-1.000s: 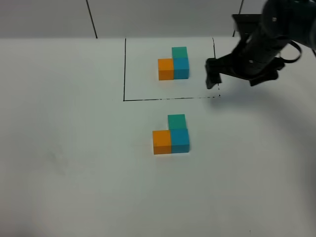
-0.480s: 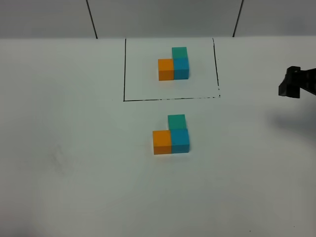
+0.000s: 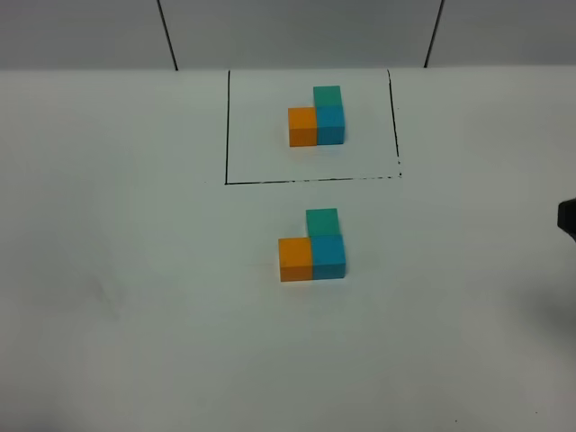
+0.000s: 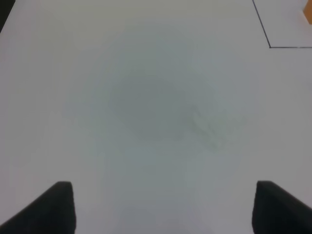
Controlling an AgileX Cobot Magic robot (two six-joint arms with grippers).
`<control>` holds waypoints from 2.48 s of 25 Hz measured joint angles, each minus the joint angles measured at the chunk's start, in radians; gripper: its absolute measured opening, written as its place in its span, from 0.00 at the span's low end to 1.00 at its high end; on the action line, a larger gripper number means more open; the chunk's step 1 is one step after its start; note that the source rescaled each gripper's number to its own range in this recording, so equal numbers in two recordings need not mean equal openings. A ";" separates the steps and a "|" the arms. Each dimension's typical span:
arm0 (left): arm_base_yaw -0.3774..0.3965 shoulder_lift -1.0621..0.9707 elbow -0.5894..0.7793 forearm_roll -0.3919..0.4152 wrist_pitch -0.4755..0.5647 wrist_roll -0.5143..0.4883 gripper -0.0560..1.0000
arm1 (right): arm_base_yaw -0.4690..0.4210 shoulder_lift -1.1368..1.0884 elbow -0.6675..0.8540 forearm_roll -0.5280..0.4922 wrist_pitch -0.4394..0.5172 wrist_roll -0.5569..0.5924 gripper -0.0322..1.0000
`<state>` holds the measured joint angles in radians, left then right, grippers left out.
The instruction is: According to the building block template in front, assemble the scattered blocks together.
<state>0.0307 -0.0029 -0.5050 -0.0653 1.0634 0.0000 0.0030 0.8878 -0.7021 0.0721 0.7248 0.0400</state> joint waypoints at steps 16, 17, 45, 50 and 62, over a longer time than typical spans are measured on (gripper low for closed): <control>0.000 0.000 0.000 0.000 0.000 0.000 0.61 | 0.162 -0.619 0.176 -0.111 0.310 0.149 1.00; 0.000 0.000 0.000 0.000 0.000 0.000 0.61 | 0.167 -0.653 0.190 -0.111 0.311 0.149 1.00; 0.000 -0.001 0.000 0.000 0.000 0.000 0.61 | 0.164 -0.892 0.206 -0.043 0.320 0.065 0.96; 0.000 -0.001 0.000 0.000 0.000 0.000 0.61 | 0.077 -0.892 0.206 -0.043 0.320 0.065 0.94; 0.000 -0.001 0.000 0.000 0.000 0.000 0.61 | 0.016 -0.892 0.206 -0.043 0.320 0.065 0.88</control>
<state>0.0307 -0.0039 -0.5050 -0.0648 1.0634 0.0000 0.0187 -0.0042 -0.4959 0.0293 1.0452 0.1052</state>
